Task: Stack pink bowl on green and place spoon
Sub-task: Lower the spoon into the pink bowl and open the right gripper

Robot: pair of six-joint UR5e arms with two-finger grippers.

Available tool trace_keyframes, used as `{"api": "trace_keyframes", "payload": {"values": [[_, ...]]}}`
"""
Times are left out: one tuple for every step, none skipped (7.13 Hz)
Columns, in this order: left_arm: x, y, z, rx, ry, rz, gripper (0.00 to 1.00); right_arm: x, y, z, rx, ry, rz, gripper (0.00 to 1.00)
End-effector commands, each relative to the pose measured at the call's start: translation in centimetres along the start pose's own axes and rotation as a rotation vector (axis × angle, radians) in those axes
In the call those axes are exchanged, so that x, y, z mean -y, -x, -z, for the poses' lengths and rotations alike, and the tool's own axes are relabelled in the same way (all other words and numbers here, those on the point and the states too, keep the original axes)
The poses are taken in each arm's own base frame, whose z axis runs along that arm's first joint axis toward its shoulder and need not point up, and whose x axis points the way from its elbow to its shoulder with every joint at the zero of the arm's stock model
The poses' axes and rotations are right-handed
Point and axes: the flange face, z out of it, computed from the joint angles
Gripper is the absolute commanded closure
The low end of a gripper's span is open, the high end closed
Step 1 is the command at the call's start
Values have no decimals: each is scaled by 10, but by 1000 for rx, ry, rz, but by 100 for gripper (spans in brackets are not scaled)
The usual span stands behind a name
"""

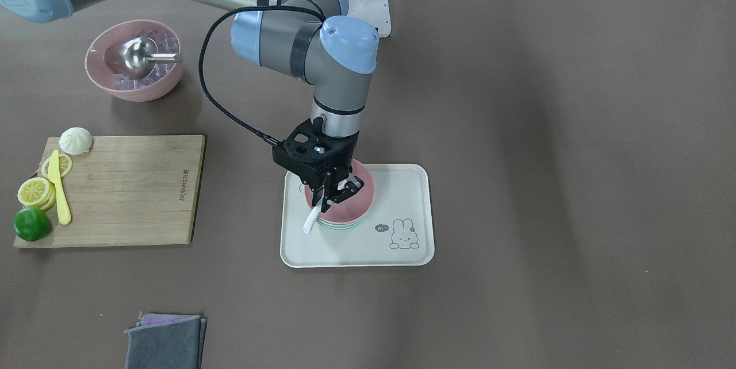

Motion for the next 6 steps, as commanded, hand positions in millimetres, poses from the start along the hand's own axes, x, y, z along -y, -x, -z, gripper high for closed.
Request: {"api": "trace_keyframes", "payload": {"values": [[0, 0, 0, -1, -2, 0, 1, -6, -2, -2, -3, -1, 7, 100], [0, 0, 0, -1, -1, 2, 1, -5, -4, -4, -5, -2, 9, 84], [0, 0, -1, -1, 1, 2, 1, -5, -6, -5, -5, -2, 14, 71], [0, 0, -1, -1, 1, 2, 1, -5, -11, -11, -13, -14, 31, 19], [0, 0, -1, -1, 1, 2, 1, -1, -16, -16, -9, -80, 60, 0], [0, 0, -1, -1, 1, 2, 1, -2, -15, -15, -6, -82, 61, 0]]}}
